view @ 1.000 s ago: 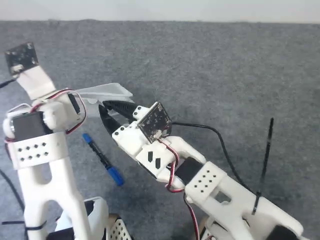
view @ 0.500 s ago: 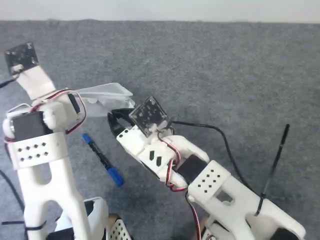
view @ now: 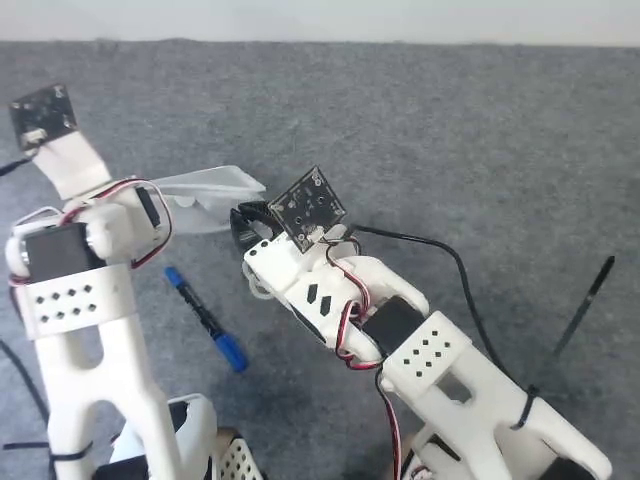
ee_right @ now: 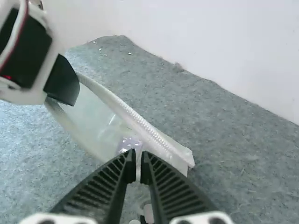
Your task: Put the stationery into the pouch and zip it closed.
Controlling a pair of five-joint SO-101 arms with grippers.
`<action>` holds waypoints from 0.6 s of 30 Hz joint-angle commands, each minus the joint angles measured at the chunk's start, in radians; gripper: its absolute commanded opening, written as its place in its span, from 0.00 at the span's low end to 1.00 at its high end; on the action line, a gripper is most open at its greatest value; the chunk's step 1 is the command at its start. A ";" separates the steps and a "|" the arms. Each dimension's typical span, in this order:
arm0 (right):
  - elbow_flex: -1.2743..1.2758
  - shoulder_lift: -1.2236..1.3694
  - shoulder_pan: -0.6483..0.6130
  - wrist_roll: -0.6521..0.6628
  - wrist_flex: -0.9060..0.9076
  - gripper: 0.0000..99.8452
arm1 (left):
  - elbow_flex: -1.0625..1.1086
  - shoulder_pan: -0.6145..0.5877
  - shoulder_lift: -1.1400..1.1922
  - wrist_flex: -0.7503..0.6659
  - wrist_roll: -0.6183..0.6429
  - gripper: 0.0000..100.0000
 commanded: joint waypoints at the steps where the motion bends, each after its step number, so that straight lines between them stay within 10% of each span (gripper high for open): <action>1: -0.066 0.033 -0.028 0.005 -0.064 0.01 | -0.019 -0.002 -0.044 -0.035 -0.011 0.01; 18: -0.161 0.226 -0.079 0.126 -0.002 0.01 | -0.019 -0.002 -0.043 -0.035 -0.011 0.01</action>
